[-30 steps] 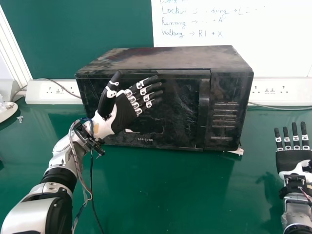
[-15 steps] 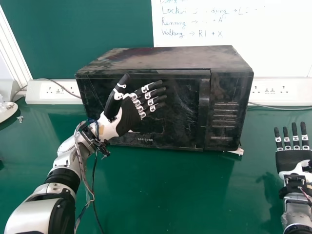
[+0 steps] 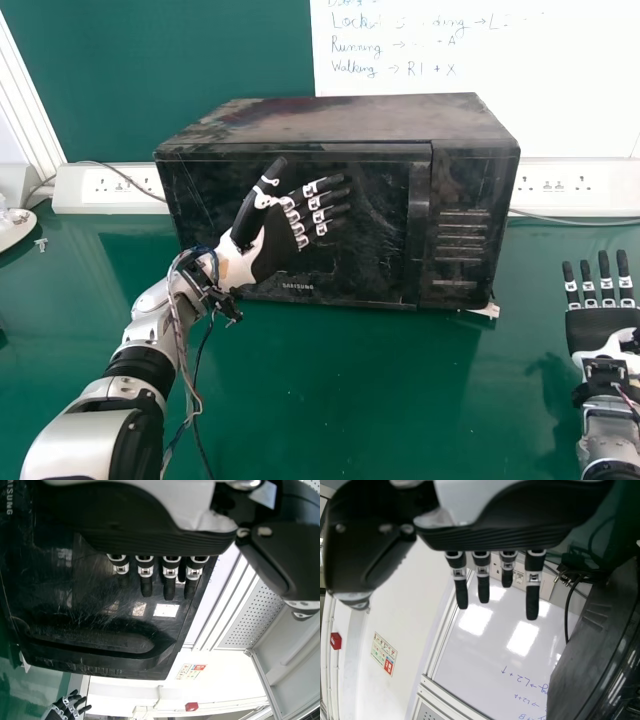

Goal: Open the door of oven

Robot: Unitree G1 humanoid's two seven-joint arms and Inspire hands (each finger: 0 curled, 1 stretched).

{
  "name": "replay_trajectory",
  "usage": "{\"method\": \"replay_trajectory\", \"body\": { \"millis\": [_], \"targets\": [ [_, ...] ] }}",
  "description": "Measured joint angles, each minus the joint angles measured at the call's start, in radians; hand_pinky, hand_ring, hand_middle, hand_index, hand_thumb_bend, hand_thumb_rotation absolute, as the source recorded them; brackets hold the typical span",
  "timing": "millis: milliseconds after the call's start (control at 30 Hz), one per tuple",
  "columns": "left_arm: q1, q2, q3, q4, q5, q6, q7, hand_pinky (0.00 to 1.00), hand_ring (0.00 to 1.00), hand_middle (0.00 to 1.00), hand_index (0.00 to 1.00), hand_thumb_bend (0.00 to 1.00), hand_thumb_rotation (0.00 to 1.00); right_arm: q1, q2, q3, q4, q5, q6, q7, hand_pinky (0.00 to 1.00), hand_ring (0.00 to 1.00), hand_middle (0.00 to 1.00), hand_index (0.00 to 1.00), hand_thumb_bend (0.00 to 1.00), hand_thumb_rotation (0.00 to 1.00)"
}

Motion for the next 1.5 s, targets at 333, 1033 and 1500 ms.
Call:
{"method": "replay_trajectory", "body": {
  "millis": [333,1033,1500],
  "targets": [
    [-0.023,-0.01,-0.001,-0.002,0.001,0.027,0.053,0.54,0.85,0.94,0.86,0.89,0.89,0.0,0.0,0.0,0.0,0.0,0.0,0.0,0.99,1.0,1.0,0.97,1.0,0.9],
    [-0.068,-0.027,-0.012,0.024,0.027,0.095,0.186,0.59,0.79,0.85,0.84,0.89,0.92,-0.001,0.003,0.002,0.0,0.0,-0.013,-0.003,0.99,1.0,1.0,0.97,1.0,0.89],
    [-0.113,-0.049,-0.05,0.051,0.081,0.102,0.207,0.62,0.76,0.8,0.8,0.92,0.9,-0.003,0.005,0.002,0.001,0.0,-0.016,-0.003,0.97,0.98,1.0,0.96,1.0,0.9]
  ]
}}
